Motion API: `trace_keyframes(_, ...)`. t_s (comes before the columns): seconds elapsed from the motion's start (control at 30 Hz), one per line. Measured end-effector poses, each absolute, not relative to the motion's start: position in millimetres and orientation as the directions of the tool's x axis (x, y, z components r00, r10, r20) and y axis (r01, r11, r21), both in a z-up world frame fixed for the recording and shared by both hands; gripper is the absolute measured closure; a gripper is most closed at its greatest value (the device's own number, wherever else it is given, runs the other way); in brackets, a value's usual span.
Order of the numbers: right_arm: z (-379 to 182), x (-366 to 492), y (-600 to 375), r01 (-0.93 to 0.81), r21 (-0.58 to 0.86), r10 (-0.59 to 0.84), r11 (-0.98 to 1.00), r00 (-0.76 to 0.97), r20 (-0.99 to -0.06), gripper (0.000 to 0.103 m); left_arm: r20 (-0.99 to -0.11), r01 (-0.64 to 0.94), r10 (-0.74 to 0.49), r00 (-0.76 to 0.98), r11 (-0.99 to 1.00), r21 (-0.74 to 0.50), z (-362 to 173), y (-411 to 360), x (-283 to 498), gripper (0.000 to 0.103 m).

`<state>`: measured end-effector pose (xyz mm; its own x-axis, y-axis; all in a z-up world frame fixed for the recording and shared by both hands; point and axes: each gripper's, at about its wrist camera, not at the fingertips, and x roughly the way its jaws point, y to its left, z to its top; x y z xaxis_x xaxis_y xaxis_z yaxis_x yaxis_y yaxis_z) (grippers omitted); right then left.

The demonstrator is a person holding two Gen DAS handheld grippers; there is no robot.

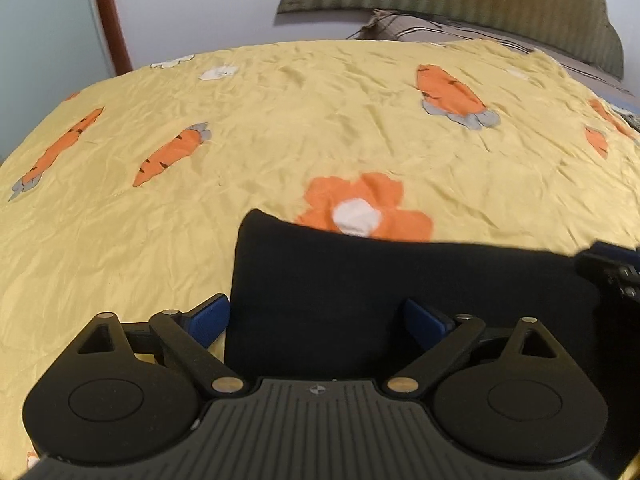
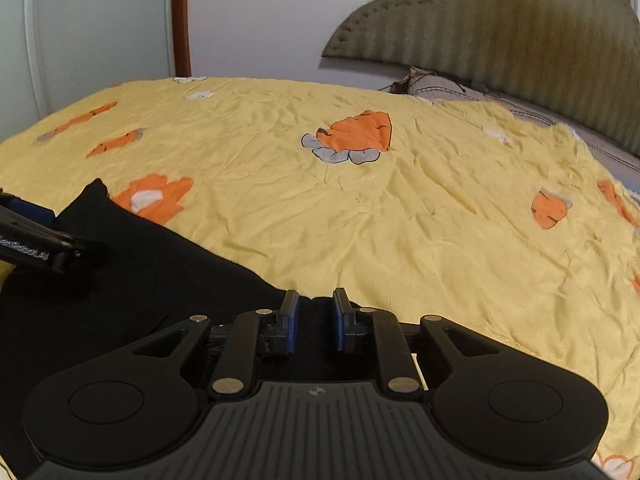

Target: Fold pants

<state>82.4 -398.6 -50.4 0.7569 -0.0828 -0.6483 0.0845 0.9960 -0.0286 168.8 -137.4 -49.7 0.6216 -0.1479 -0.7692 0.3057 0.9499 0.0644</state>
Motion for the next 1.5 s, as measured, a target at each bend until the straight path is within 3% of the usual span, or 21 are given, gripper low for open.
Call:
trace_keyframes(0.1, -36, 57, -385, 0.079, -0.069, -0.105, 0.995, 0.782, -0.614, 0.086, -0.755, 0.313, -0.188, 0.628, 0.95, 0.023, -37, -126, 155, 0.018)
trace_keyframes(0.3, -42, 21, -366, 0.014, -0.082, -0.062, 0.997, 0.784, -0.618, 0.084, -0.767, 0.356, -0.242, 0.595, 0.934, -0.018, -41, -101, 106, 0.017)
trace_keyframes(0.43, -38, 15, -373, 0.099, -0.026, -0.094, 0.995, 0.793, -0.602, 0.079, -0.767, 0.369, -0.219, 0.603, 0.929, 0.025, -49, -97, 88, 0.016)
trace_keyframes(0.53, -27, -7, -356, 0.078, -0.038, -0.085, 0.996, 0.819, -0.568, 0.079, -0.762, 0.376, -0.263, 0.592, 0.926, -0.028, -39, -83, 75, 0.016)
trace_keyframes(0.6, -32, -17, -345, 0.031, -0.018, -0.036, 0.999, 0.811, -0.584, 0.079, -0.775, 0.379, -0.269, 0.571, 0.924, -0.042, -45, -78, 71, 0.014)
trace_keyframes(0.7, -51, -20, -334, 0.034, -0.073, -0.071, 0.997, 0.794, -0.604, 0.079, -0.779, 0.356, -0.275, 0.563, 0.932, -0.072, -56, -71, 70, 0.012)
trace_keyframes(0.8, -41, -24, -324, 0.102, -0.079, -0.129, 0.992, 0.797, -0.59, 0.078, -0.774, 0.353, -0.317, 0.548, 0.927, -0.129, -41, -56, 68, 0.022)
trace_keyframes(0.9, -30, -36, -293, 0.051, -0.103, -0.098, 0.993, 0.843, -0.53, 0.078, -0.74, 0.253, -0.246, 0.627, 0.962, -0.105, -24, -28, 66, 0.021)
trace_keyframes(1.03, -27, -42, -247, -0.217, 0.066, 0.219, 0.974, 0.83, -0.513, 0.078, -0.731, 0.17, -0.177, 0.659, 0.982, -0.084, -14, 4, 69, 0.019)
trace_keyframes(1.13, -34, -43, -218, -0.334, 0.142, 0.358, 0.932, 0.78, -0.513, 0.078, -0.738, 0.208, -0.175, 0.652, 0.977, -0.048, -17, 13, 61, 0.016)
trace_keyframes(1.33, -53, -42, -197, -0.245, -0.066, 0.164, 0.967, 0.804, -0.571, 0.074, -0.724, 0.409, -0.217, 0.655, 0.907, 0.099, -41, 9, 21, 0.015)
trace_keyframes(1.5, -52, -42, -206, -0.223, -0.031, 0.167, 0.974, 0.807, -0.567, 0.071, -0.684, 0.472, -0.257, 0.683, 0.869, 0.146, -47, -4, 9, 0.015)
